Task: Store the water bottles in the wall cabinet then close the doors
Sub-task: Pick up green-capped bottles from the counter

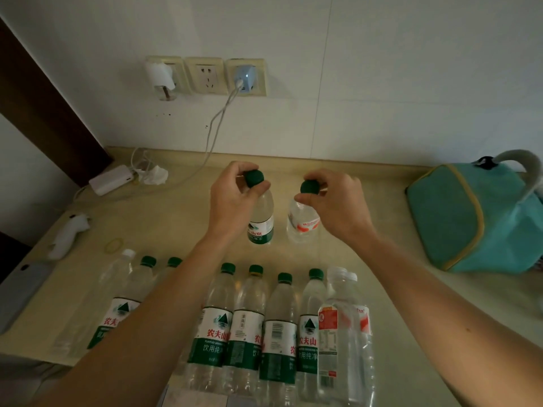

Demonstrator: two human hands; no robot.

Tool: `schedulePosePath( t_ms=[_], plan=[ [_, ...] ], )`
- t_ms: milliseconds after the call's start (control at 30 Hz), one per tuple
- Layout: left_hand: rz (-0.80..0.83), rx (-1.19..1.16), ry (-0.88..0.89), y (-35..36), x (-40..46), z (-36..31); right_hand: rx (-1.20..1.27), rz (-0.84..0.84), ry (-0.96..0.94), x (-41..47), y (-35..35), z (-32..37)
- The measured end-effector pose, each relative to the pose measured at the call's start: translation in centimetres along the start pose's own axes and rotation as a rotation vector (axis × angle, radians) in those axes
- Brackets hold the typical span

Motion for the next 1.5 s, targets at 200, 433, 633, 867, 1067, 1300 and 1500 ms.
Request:
schedulePosePath(
  t_ms=[200, 433, 633, 867, 1067, 1300, 1500],
  plan=[
    [0.020, 0.035, -0.020, 0.8, 0.3, 2.0, 0.003, -0.040, 0.058, 0.7, 0.4, -2.5],
    [0.087, 0.085, -0.018, 0.6, 0.8, 3.2, 0.015, -0.030, 0.061, 2.2, 0.3, -4.1],
    [0.148, 0.072, -0.048, 0.7, 0.4, 4.5, 0.081, -0.047, 0.047, 2.0, 0.9, -5.1],
    [0.174, 0.020, -0.196, 1.9, -1.6, 8.6, 0.324, 0.147, 0.259, 0.7, 4.4, -10.1],
    [0.127, -0.068, -0.284, 3.8, -2.5, 12.2, 0.335, 0.309, 0.294, 1.7, 7.6, -13.5],
    [0.071, -0.091, -0.256, 4.0, -2.0, 13.1, 0.329, 0.248, 0.306, 1.9, 7.9, -14.7],
    [0.070, -0.121, -0.167, 2.7, -2.4, 10.2, 0.390, 0.052, 0.295, -0.2, 5.3, -11.5]
  ],
)
Point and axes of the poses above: each hand's wrist, its own x-axis towards the middle knuckle, its own y-axis out of the palm, z = x × y, the point moved 7 cm from there along x, towards the middle knuckle, and after that the axes turned 10 degrees about z, right-handed, at the moved point
